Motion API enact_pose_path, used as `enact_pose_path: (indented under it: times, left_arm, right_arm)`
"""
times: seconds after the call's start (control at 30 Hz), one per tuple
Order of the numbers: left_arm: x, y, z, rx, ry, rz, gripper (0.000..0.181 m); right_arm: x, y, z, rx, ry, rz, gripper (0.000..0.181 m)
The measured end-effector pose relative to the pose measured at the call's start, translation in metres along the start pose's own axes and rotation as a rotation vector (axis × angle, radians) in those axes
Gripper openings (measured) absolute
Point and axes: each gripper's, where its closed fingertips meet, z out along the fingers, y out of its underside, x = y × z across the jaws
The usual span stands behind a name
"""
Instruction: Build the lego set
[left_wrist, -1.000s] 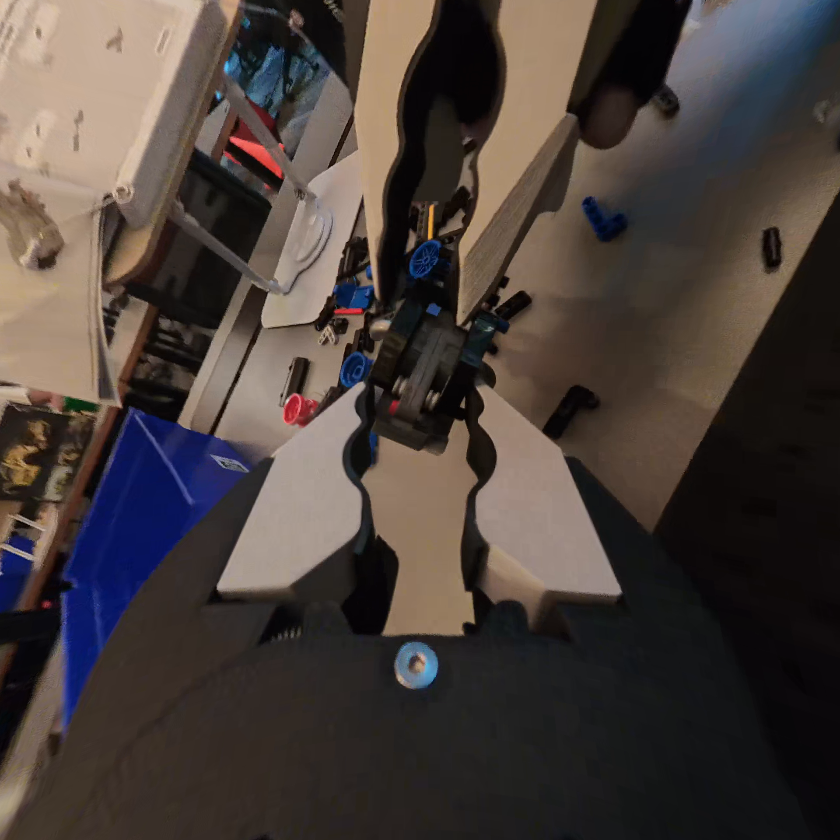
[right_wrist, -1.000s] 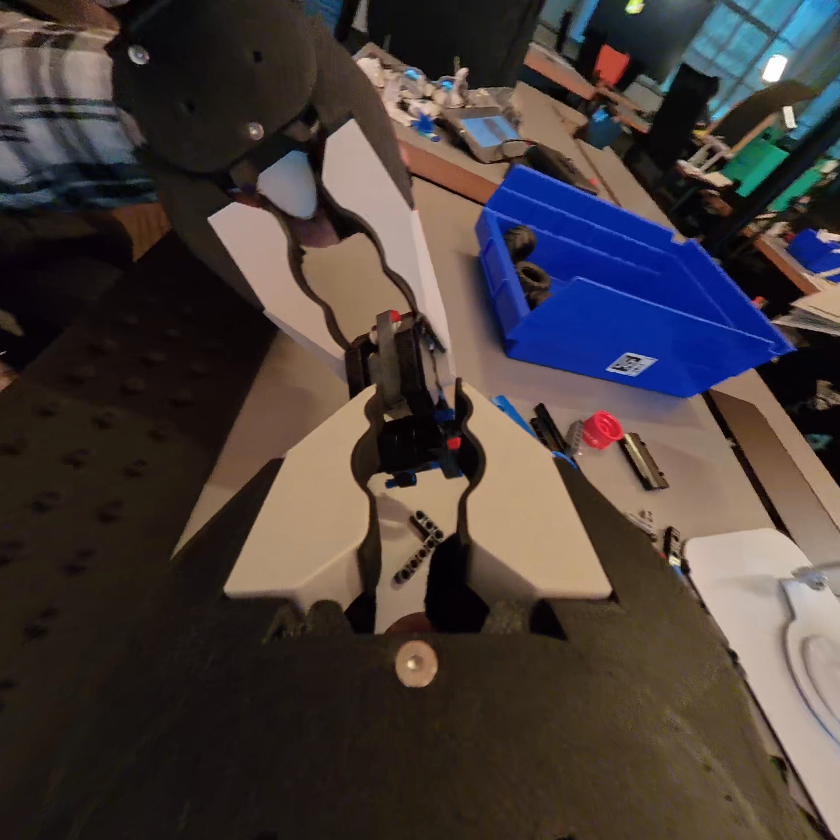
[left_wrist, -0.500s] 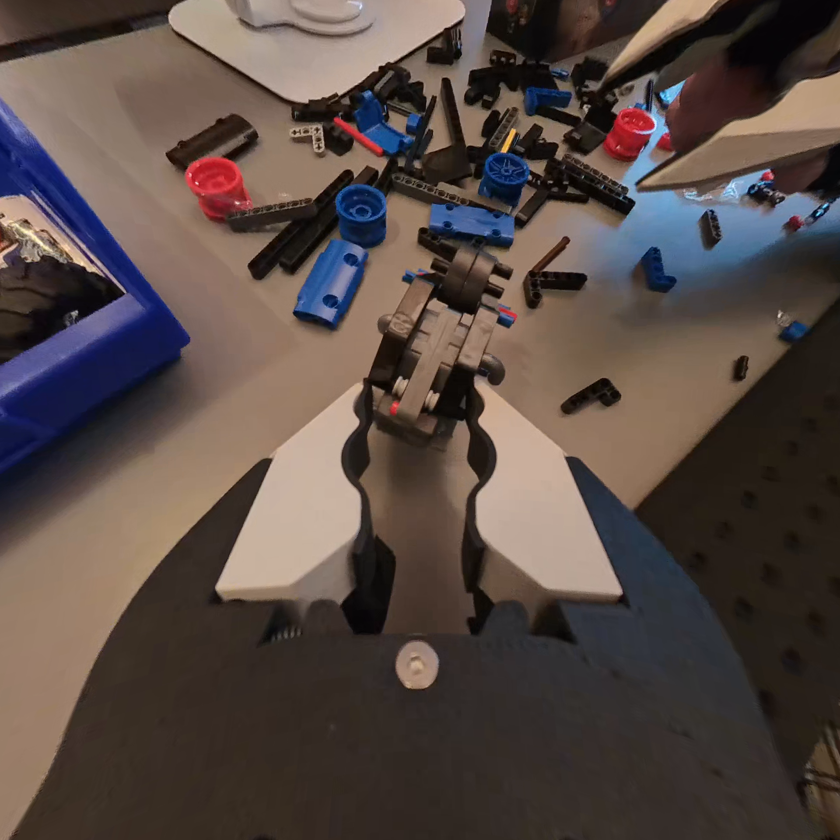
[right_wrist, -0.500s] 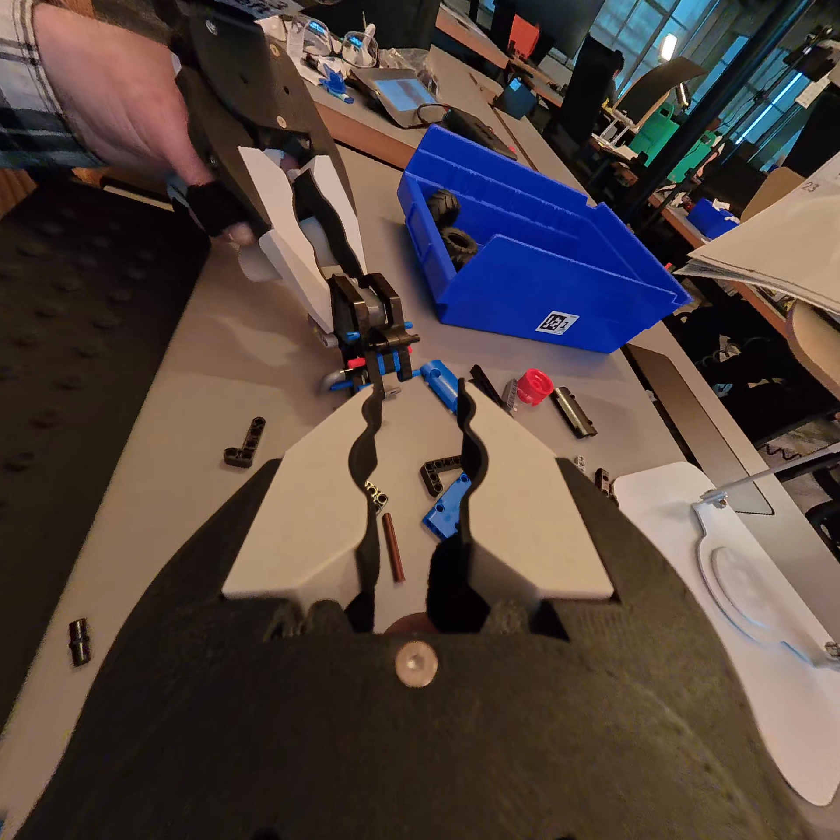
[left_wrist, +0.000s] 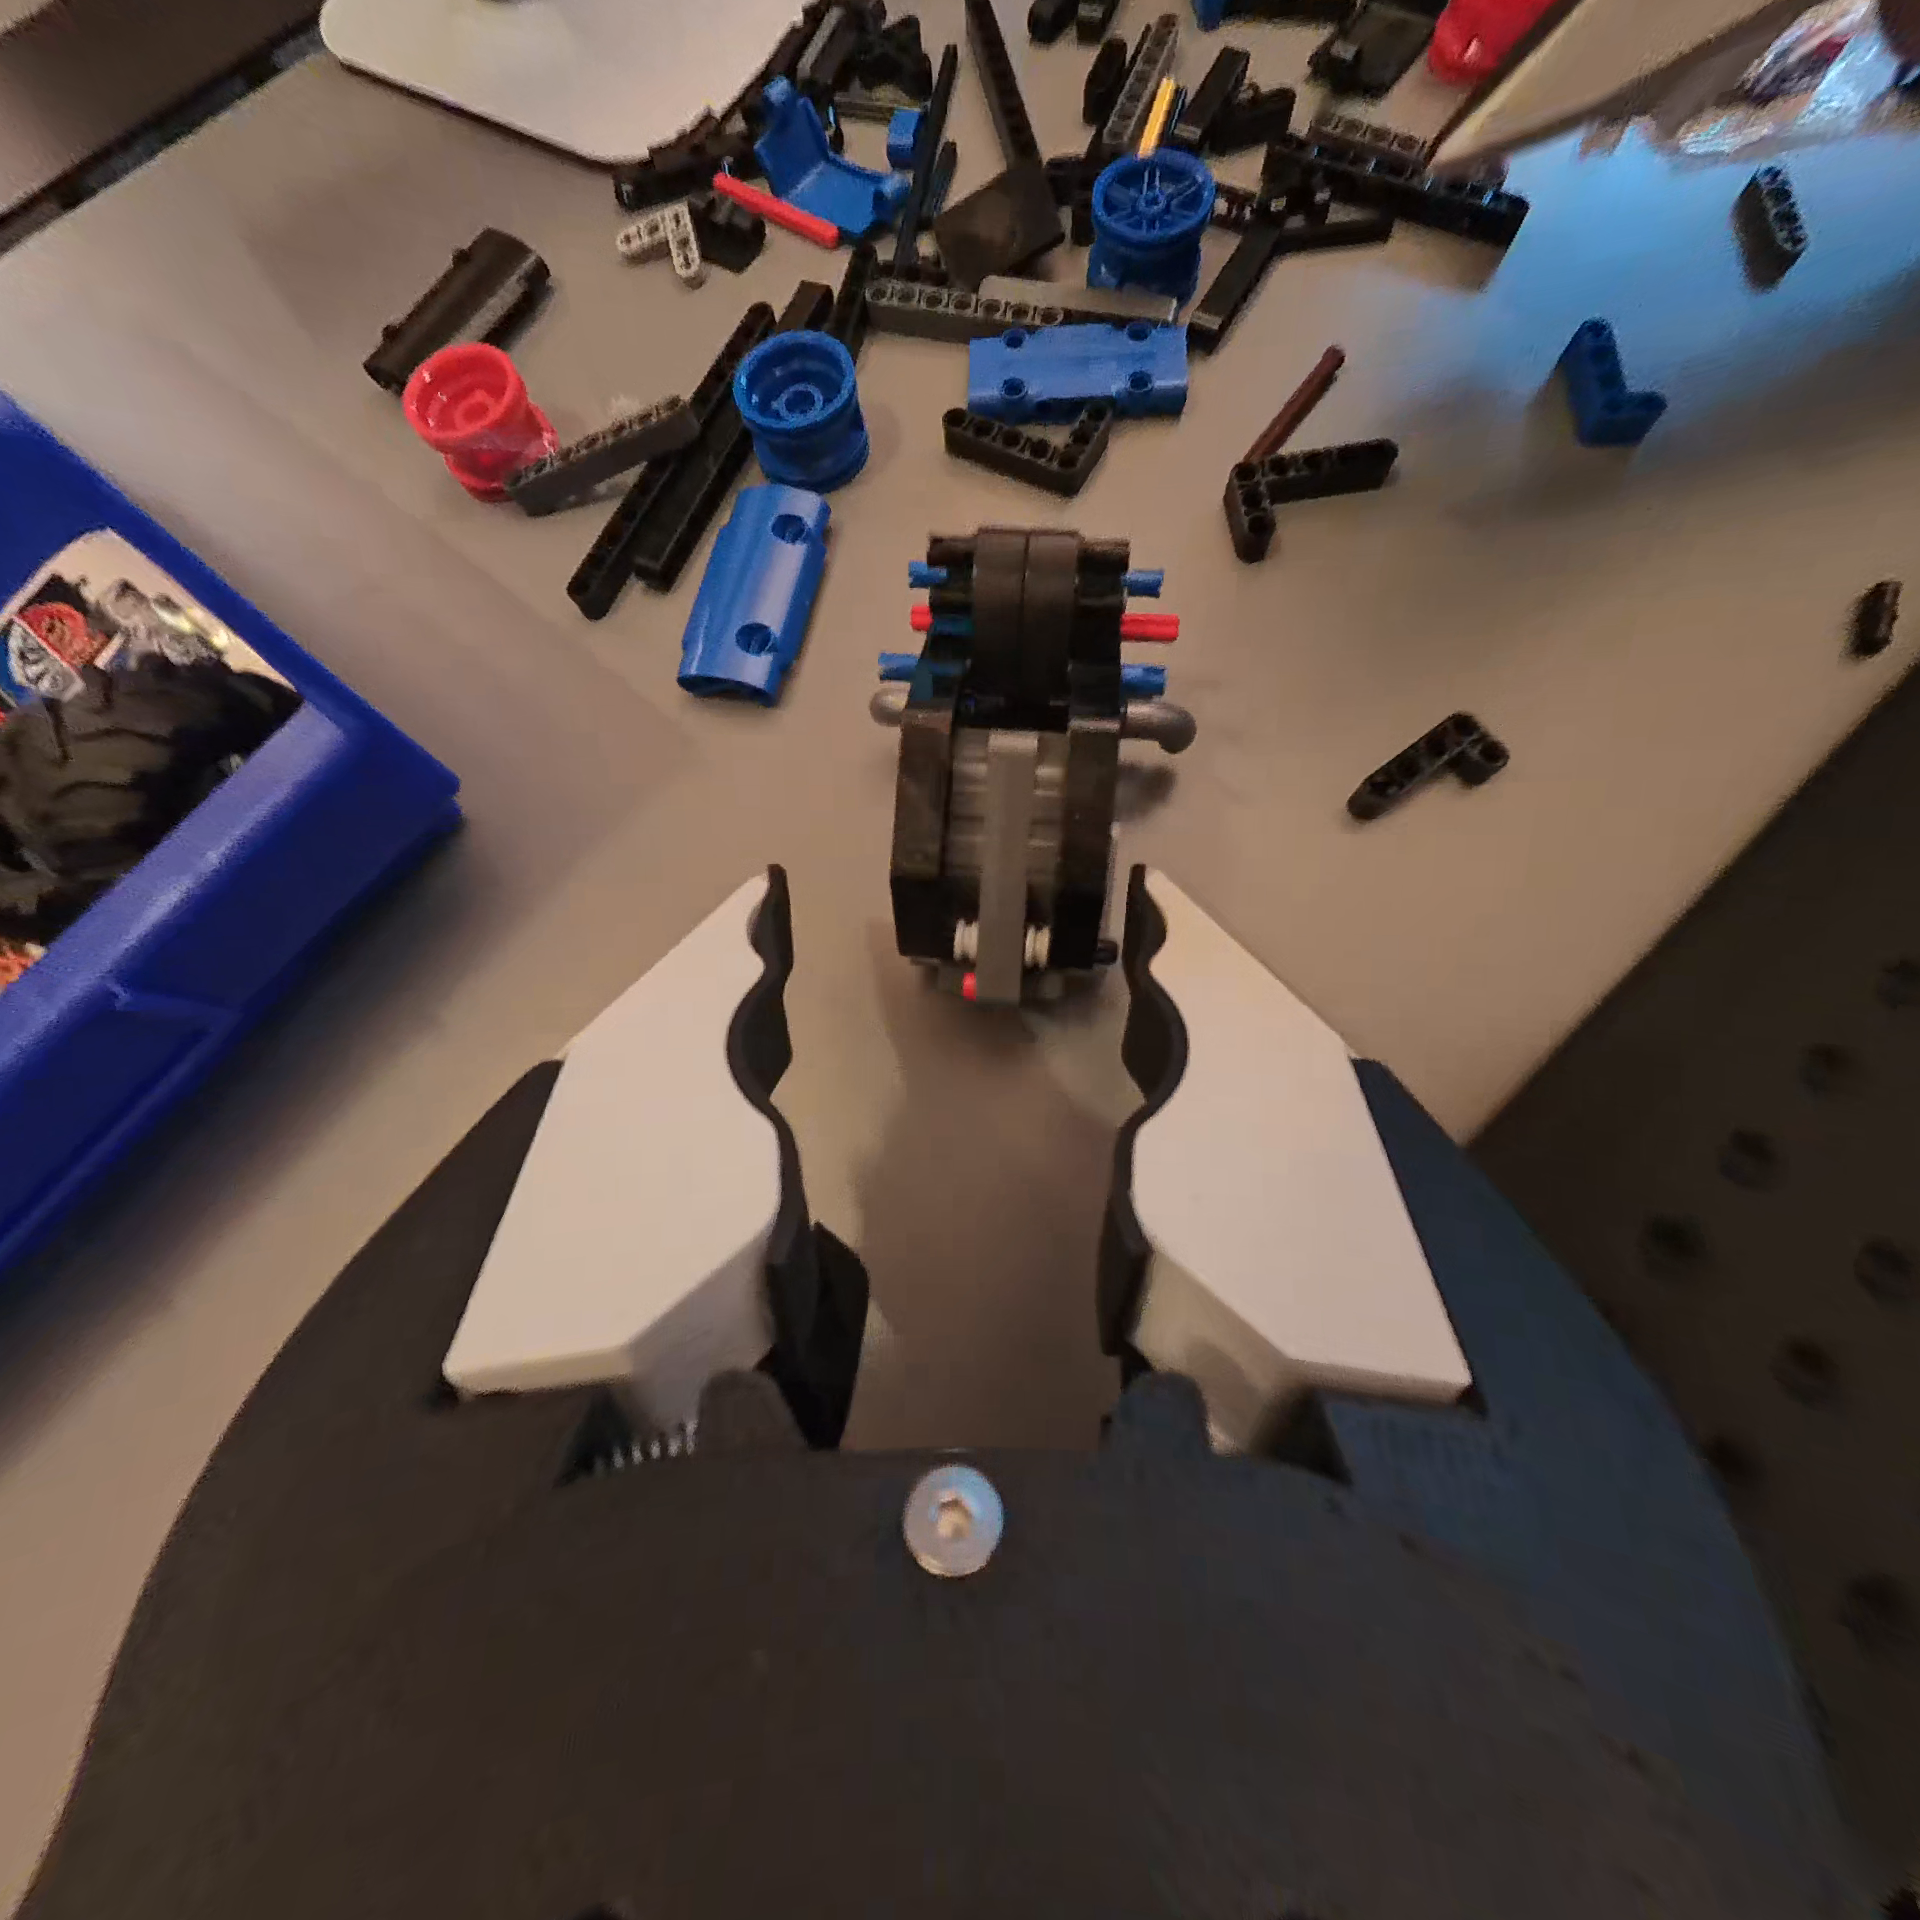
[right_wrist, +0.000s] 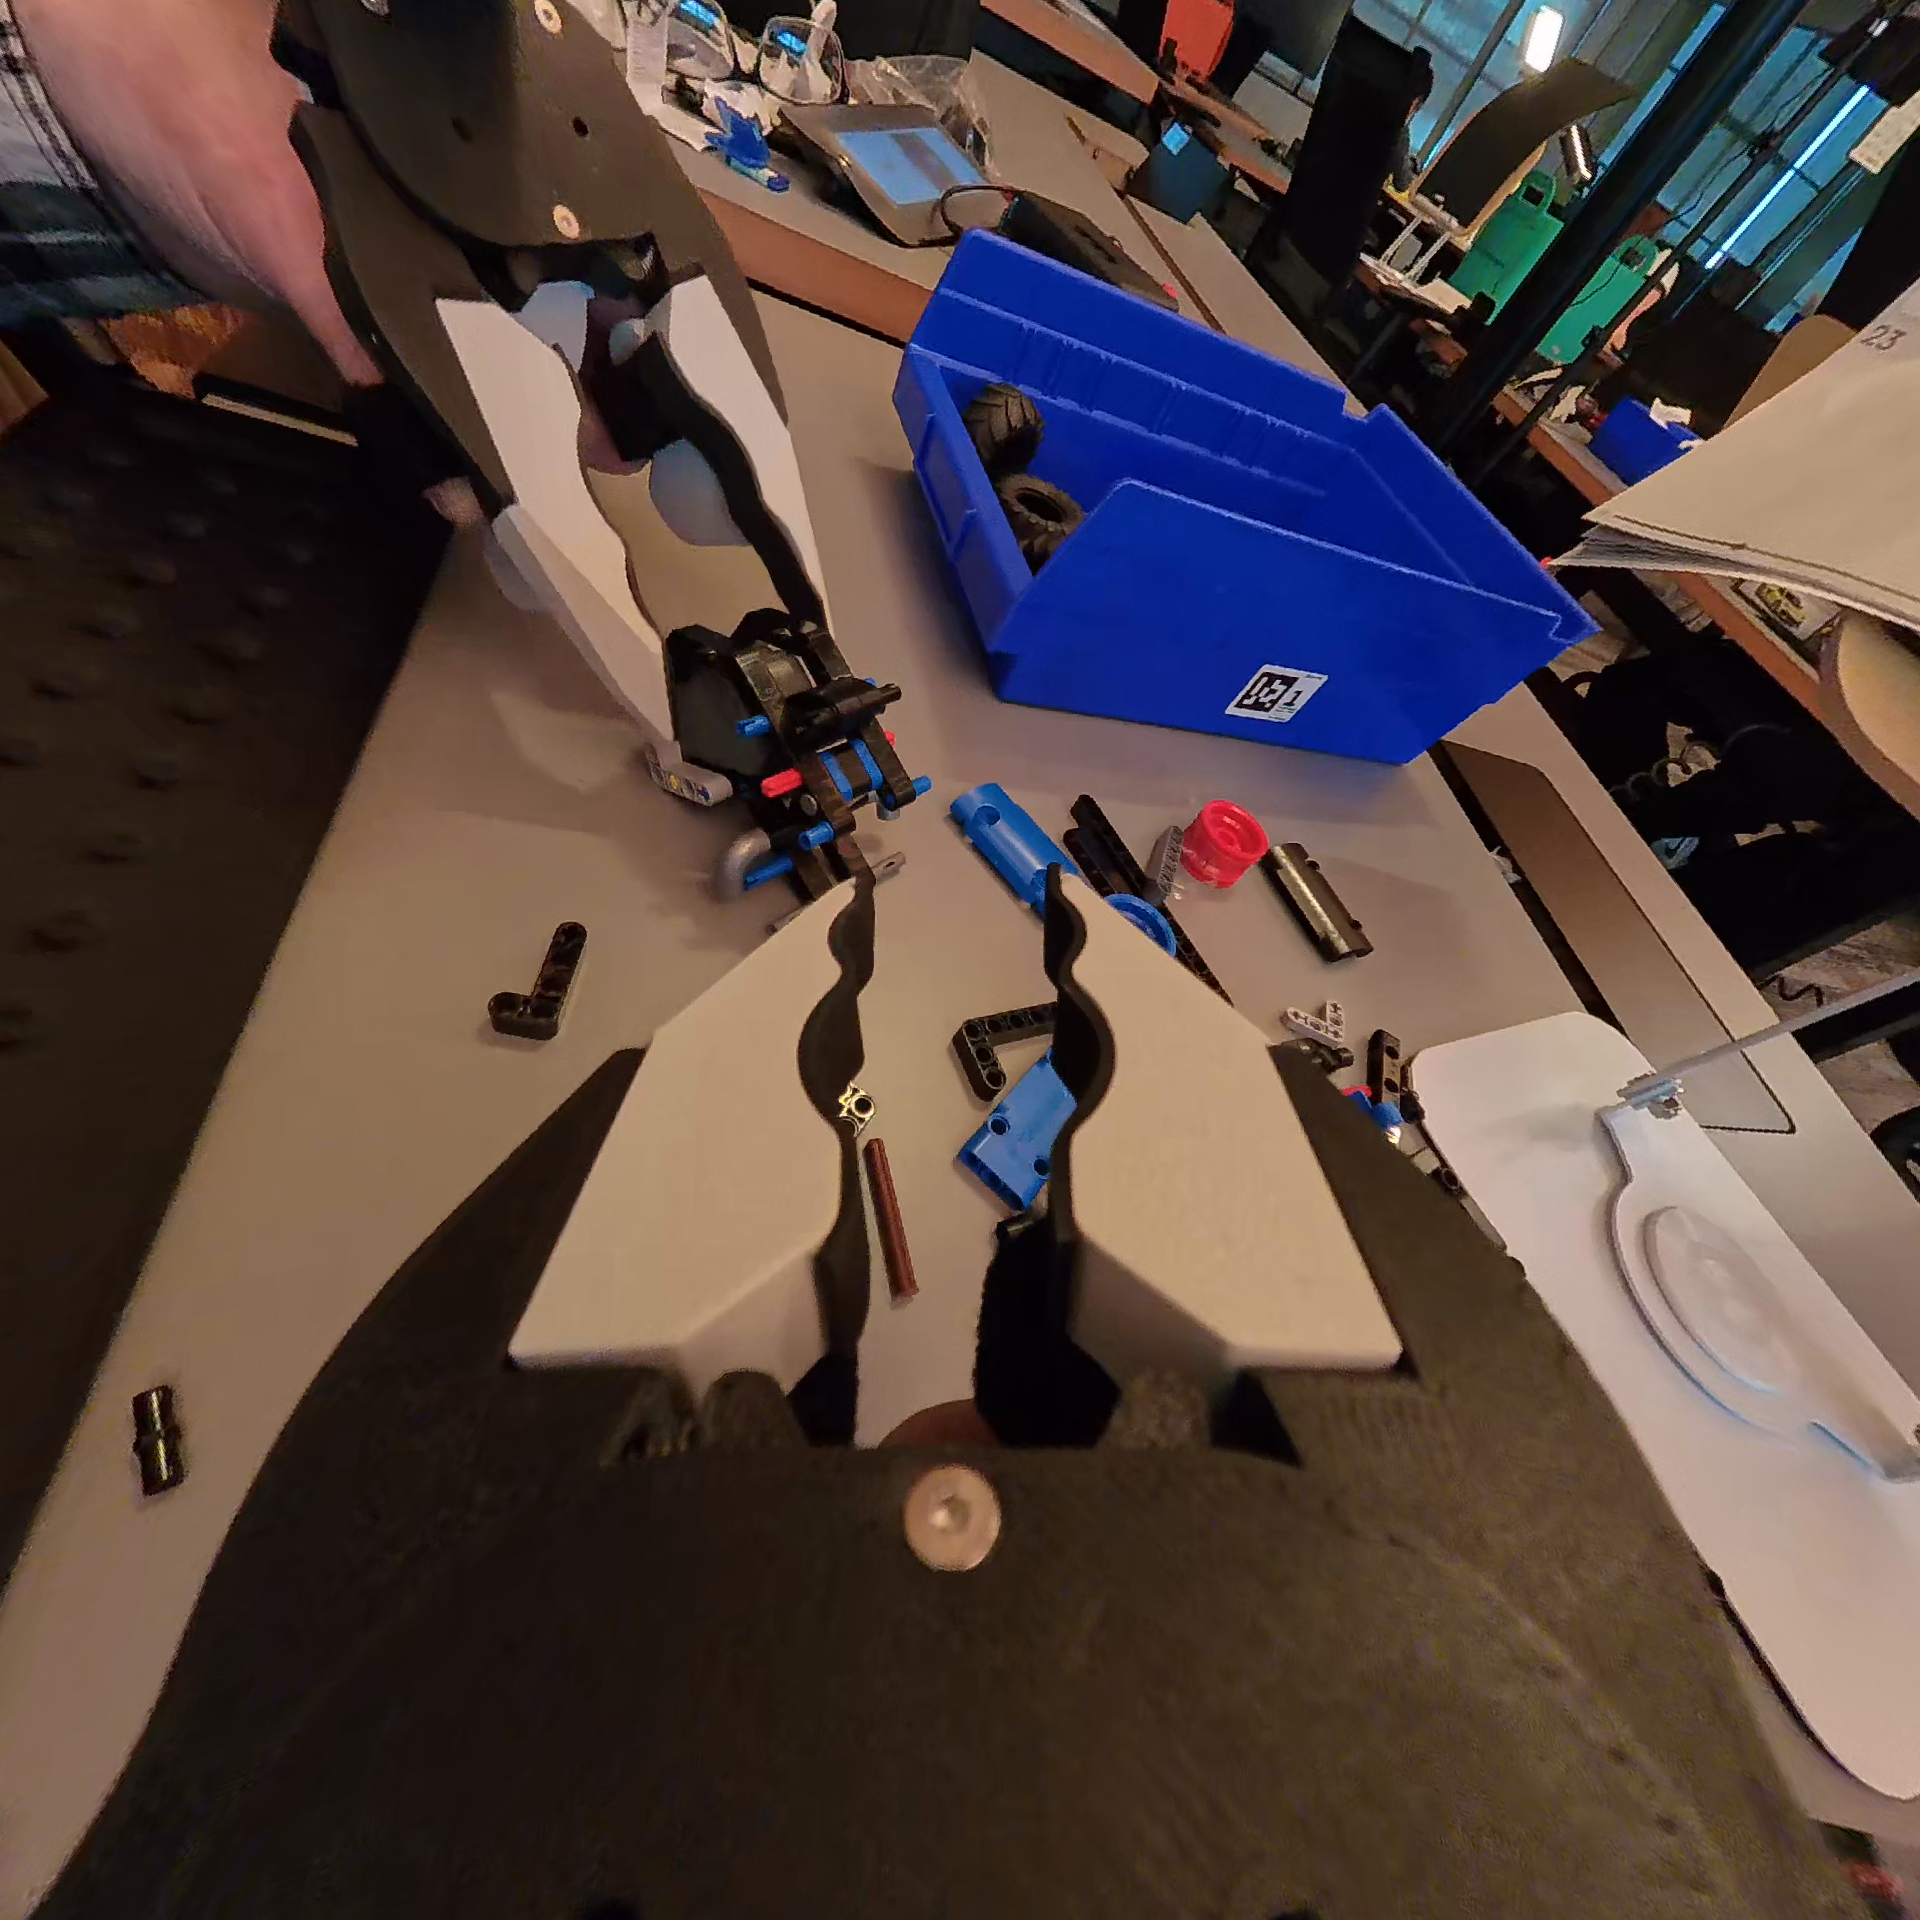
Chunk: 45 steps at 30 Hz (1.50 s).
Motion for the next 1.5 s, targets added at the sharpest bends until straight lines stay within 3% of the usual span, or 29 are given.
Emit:
enact_pose_path:
  times: [0.07,0.13,0.63,1.0,1.1,1.23,1.5]
  left_arm:
    - [0.003,-0.005,0.0,0.015,0.016,0.004,0.055]
    - [0.001,-0.007,0.0,0.016,0.001,0.017,0.036]
    - [-0.002,-0.025,-0.004,0.158,0.101,-0.212,0.035]
    - [0.003,-0.013,0.002,0.093,0.058,-0.105,0.036]
    - [0.003,-0.015,0.0,0.102,0.027,-0.07,0.045]
    - [0.004,-0.017,-0.002,0.112,0.024,-0.053,0.035]
    - [-0.003,-0.036,-0.015,0.251,0.121,-0.239,0.034]
  right_arm:
    - [0.0,0.001,0.0,-0.002,-0.002,0.0,0.032]
    - [-0.001,0.002,0.001,-0.006,-0.006,0.002,0.032]
    - [-0.004,0.009,0.004,-0.024,-0.026,0.013,0.032]
    - [-0.004,0.011,0.004,-0.033,-0.034,0.015,0.032]
    - [-0.005,0.012,0.004,-0.038,-0.037,0.014,0.032]
    - [-0.007,0.013,0.005,-0.048,-0.043,0.01,0.033]
    - [-0.023,0.014,0.012,-0.077,-0.058,-0.091,0.039]
